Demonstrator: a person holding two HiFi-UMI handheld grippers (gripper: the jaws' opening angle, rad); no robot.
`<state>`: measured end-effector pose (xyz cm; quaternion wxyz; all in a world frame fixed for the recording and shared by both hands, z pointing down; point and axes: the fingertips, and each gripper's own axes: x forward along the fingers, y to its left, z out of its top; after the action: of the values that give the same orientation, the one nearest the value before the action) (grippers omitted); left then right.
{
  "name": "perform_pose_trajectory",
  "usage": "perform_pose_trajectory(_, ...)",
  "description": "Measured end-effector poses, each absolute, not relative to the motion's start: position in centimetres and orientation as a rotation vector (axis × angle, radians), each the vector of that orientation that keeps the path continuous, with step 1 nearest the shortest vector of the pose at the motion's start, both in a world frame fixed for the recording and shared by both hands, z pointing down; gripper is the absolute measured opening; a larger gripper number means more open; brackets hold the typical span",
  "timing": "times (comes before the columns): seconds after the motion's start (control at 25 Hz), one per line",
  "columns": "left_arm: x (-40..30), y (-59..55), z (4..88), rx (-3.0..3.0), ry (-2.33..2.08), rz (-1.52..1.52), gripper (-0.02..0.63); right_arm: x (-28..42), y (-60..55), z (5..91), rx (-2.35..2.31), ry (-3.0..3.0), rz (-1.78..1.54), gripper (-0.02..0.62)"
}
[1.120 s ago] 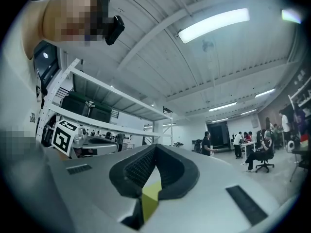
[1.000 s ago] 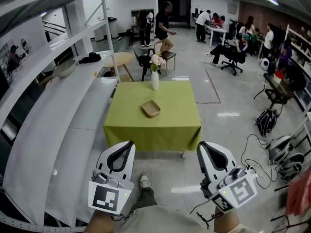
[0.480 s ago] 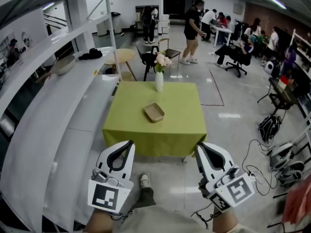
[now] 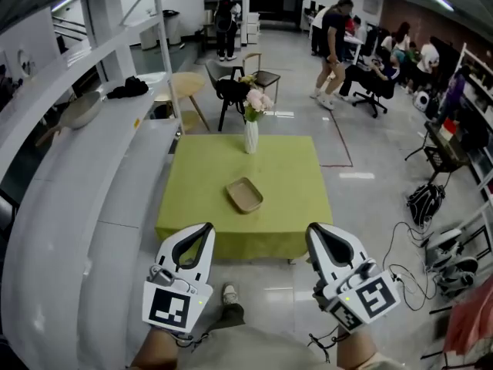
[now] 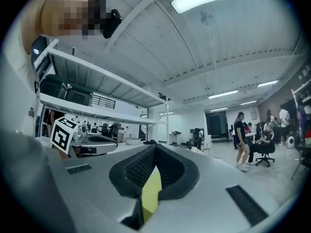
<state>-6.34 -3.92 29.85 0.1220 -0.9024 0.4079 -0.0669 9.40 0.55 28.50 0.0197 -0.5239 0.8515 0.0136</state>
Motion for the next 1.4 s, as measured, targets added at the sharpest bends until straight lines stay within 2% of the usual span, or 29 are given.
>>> perform_pose_trajectory(0.44, -9.1, -19.1, 30.6, -2.713, 1.141, -0.254, 0.006, 5.8, -15.0, 28.2, -1.684, 2.680, -0.012, 0.006)
perform_pose_trajectory(0.76, -10.4, -25.4, 32.0, -2.747, 1.131, -0.246, 0.006, 3.0, -21.3, 29.1, -1.671, 2.739, -0.043, 0.006)
perform_pose_trajectory(1.4, -7.9, -30.3, 35.2, -2.756, 1.250, -0.352, 0.006, 7.2, -27.8, 32.7, -1.623, 2.822, -0.206, 0.006)
